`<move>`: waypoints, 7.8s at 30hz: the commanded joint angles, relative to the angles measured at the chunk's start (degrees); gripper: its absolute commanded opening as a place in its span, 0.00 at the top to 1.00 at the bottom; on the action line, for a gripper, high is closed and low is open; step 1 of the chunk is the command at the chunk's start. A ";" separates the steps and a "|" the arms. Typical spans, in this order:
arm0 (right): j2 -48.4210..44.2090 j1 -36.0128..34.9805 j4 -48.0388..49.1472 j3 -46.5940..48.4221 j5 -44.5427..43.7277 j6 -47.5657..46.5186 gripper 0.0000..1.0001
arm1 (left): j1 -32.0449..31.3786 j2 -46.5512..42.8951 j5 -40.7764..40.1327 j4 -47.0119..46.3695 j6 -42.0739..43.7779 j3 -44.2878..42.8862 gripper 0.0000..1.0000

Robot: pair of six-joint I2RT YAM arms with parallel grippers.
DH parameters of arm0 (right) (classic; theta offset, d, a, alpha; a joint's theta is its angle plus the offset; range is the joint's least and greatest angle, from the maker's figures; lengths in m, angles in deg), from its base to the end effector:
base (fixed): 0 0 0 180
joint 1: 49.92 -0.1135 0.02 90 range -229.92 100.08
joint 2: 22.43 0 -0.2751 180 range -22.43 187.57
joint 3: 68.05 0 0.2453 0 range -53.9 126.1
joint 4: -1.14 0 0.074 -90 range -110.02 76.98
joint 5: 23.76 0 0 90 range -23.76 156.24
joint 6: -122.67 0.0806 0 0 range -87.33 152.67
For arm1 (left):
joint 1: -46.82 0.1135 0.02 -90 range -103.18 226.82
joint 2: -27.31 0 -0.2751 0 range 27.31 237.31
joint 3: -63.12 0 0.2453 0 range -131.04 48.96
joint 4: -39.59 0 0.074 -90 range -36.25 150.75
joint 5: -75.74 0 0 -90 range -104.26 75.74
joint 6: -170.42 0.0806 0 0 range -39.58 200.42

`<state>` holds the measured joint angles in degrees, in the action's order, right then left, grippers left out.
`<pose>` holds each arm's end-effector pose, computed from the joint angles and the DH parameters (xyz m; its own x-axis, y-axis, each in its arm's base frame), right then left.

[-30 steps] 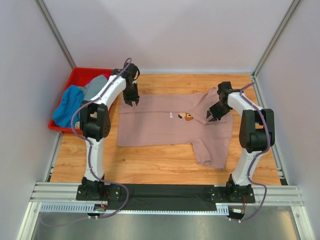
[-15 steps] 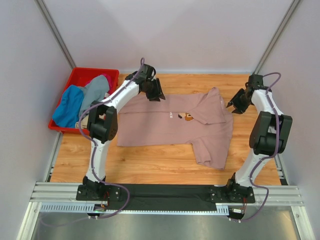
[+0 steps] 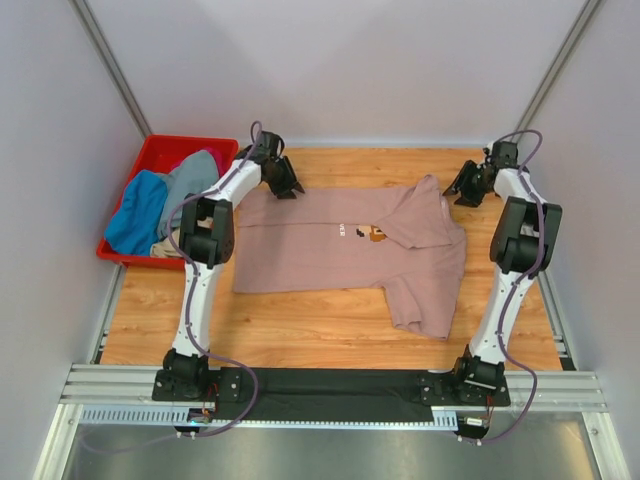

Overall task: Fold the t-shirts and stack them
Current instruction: Fold the tshirt

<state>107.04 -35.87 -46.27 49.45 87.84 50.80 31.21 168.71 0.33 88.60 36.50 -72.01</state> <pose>0.5026 -0.0952 0.1468 -0.7797 0.4934 -0.3855 0.3014 0.8354 0.4596 0.5391 -0.1717 0.1334 -0.8467 -0.4604 -0.2666 -0.2620 0.7970 -0.5442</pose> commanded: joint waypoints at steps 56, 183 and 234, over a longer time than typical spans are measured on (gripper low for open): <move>6.94 3.71 7.06 -0.86 15.59 2.26 0.94 | 0.41 4.58 -1.23 1.27 1.21 -2.17 0.57; 5.45 6.88 18.00 3.60 19.74 43.17 0.74 | 1.73 7.14 -3.26 10.15 -0.29 -10.17 0.53; -10.91 -3.67 -12.80 -15.02 -12.55 14.56 0.60 | -24.11 5.81 11.25 -14.46 -23.14 -3.57 0.46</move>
<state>95.69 -39.39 -62.03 34.94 75.73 64.40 7.65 173.37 11.41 76.38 14.62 -72.92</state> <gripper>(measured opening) 0.395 0.543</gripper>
